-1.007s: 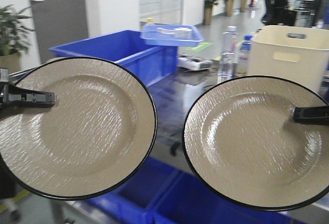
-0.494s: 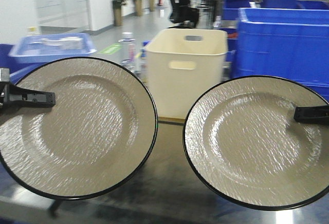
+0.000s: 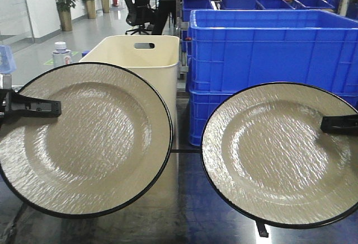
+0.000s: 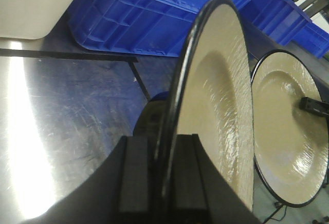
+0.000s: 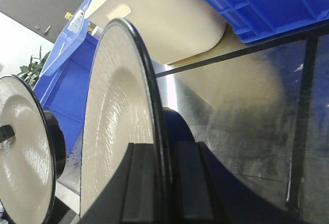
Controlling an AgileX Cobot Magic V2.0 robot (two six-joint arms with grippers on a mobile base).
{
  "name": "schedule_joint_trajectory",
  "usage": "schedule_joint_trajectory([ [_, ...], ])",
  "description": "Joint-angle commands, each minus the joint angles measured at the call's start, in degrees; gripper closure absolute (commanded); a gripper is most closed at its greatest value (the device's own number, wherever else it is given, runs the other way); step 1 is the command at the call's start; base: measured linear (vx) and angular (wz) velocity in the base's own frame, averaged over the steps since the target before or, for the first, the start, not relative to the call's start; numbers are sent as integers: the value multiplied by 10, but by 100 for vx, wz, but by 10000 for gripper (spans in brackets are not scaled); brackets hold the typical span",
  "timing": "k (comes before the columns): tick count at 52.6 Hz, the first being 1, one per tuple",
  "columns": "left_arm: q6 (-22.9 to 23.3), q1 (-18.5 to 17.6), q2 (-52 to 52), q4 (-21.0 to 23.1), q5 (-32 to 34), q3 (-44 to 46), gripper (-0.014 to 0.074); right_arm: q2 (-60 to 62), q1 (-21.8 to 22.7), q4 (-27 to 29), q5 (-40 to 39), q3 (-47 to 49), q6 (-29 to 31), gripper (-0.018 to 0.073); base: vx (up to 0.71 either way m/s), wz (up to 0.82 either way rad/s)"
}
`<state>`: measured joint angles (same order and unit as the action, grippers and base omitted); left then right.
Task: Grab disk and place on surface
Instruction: 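Hold both plates upright while the base drives to the steel table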
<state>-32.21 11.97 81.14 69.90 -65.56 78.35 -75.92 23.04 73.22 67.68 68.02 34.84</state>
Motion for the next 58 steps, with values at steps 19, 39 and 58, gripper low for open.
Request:
schedule_joint_trajectory([
  [19, 8, 1, -21, 82, 12, 20, 604, 19, 1, 82, 1, 18, -2, 568, 2, -6],
  [39, 8, 1, -21, 82, 12, 20, 604, 19, 1, 90, 1, 18, -5, 568, 0, 0],
  [58, 8, 1, -21, 84, 26, 20, 604, 19, 1, 119, -17, 18, -5, 568, 0, 0],
])
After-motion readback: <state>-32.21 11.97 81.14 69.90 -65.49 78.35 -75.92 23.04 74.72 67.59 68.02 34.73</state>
